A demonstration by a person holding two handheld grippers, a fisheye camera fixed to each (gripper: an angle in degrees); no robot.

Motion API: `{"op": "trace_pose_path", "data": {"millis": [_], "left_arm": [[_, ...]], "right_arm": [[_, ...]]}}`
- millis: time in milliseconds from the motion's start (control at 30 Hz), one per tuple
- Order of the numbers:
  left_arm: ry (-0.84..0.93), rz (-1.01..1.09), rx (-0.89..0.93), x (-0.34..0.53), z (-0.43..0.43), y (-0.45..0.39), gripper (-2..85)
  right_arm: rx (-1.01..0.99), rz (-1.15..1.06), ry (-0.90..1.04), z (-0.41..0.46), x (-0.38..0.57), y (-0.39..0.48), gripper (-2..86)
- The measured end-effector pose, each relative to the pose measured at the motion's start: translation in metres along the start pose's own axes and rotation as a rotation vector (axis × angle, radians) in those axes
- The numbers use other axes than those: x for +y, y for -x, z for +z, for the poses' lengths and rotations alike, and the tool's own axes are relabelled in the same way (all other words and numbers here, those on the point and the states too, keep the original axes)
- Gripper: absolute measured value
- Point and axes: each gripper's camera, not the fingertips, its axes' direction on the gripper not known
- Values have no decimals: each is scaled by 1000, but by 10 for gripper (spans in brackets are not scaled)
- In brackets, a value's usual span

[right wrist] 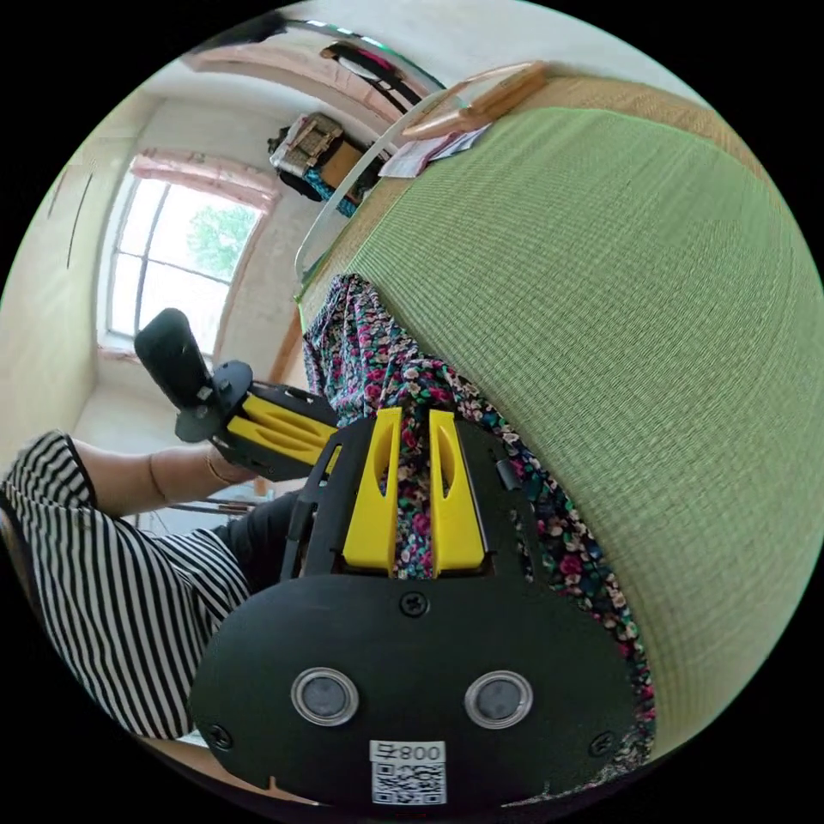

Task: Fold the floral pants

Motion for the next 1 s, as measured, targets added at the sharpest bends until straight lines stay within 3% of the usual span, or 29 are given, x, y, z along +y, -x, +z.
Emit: {"op": "trace_pose_path", "data": {"millis": [267, 467, 700, 1000], "left_arm": [[-19, 7, 19, 10, -1, 9, 2], [-106, -18, 52, 18, -17, 17, 2], [-128, -83, -13, 16, -21, 36, 4], [-13, -48, -151, -12, -6, 41, 53]], "right_arm": [[-170, 111, -39, 16, -23, -30, 29], [-283, 142, -171, -3, -37, -41, 8], [-363, 146, -250, -24, -58, -42, 3], [-228, 103, -213, -36, -65, -11, 9]]}}
